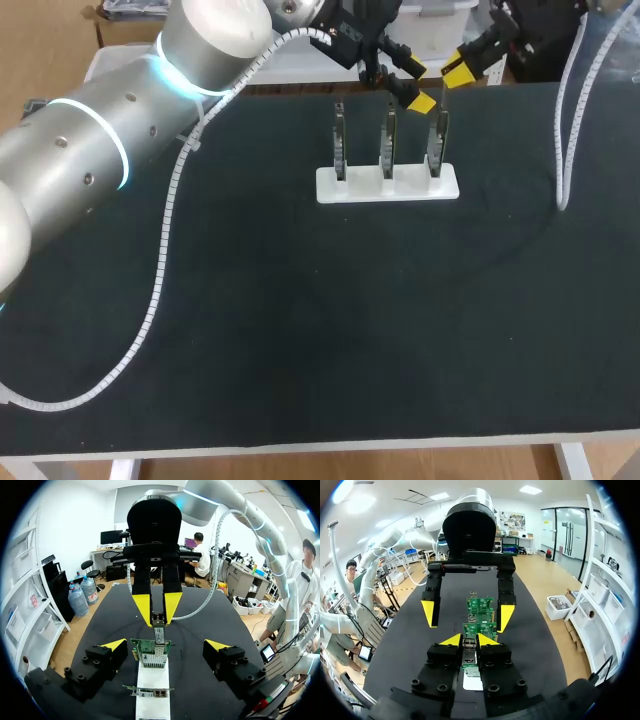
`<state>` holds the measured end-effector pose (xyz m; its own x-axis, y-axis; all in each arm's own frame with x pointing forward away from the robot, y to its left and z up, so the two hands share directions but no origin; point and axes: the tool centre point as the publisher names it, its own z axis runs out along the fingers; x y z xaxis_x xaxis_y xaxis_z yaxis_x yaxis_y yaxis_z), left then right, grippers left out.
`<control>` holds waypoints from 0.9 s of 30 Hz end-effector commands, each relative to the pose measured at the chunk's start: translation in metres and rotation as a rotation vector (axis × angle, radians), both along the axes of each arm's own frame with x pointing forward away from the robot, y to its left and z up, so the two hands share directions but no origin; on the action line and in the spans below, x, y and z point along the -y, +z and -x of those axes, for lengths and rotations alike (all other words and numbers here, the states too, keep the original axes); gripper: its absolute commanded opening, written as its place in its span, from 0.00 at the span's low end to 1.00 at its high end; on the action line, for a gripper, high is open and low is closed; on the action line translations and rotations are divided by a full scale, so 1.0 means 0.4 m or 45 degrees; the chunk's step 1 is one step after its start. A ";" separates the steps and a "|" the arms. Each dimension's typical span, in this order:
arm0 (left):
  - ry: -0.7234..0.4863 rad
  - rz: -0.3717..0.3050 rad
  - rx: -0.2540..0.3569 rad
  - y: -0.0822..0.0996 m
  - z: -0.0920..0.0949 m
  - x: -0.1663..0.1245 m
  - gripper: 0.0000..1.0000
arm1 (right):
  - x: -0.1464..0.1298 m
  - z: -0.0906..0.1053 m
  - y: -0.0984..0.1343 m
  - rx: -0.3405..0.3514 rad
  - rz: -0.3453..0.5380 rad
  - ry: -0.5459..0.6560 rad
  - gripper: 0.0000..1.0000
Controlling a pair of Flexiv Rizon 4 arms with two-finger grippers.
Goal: Pick up the optical module with the left hand, and insert it into the network port with the right hand.
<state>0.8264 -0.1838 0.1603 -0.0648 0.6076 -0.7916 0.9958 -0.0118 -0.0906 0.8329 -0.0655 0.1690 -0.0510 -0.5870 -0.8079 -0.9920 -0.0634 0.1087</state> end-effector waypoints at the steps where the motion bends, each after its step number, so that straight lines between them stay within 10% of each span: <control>1: -0.048 -0.009 -0.039 0.003 -0.025 0.010 1.00 | 0.002 -0.030 -0.005 -0.477 -0.039 0.659 0.00; 27: -0.048 -0.009 -0.039 0.003 -0.025 0.010 1.00 | 0.000 -0.023 -0.002 -0.466 -0.036 0.658 0.00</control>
<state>0.8264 -0.1838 0.1603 -0.0648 0.6076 -0.7916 0.9958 -0.0118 -0.0906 0.8329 -0.0656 0.1695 -0.0426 -0.5884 -0.8074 -0.9924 -0.0683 0.1021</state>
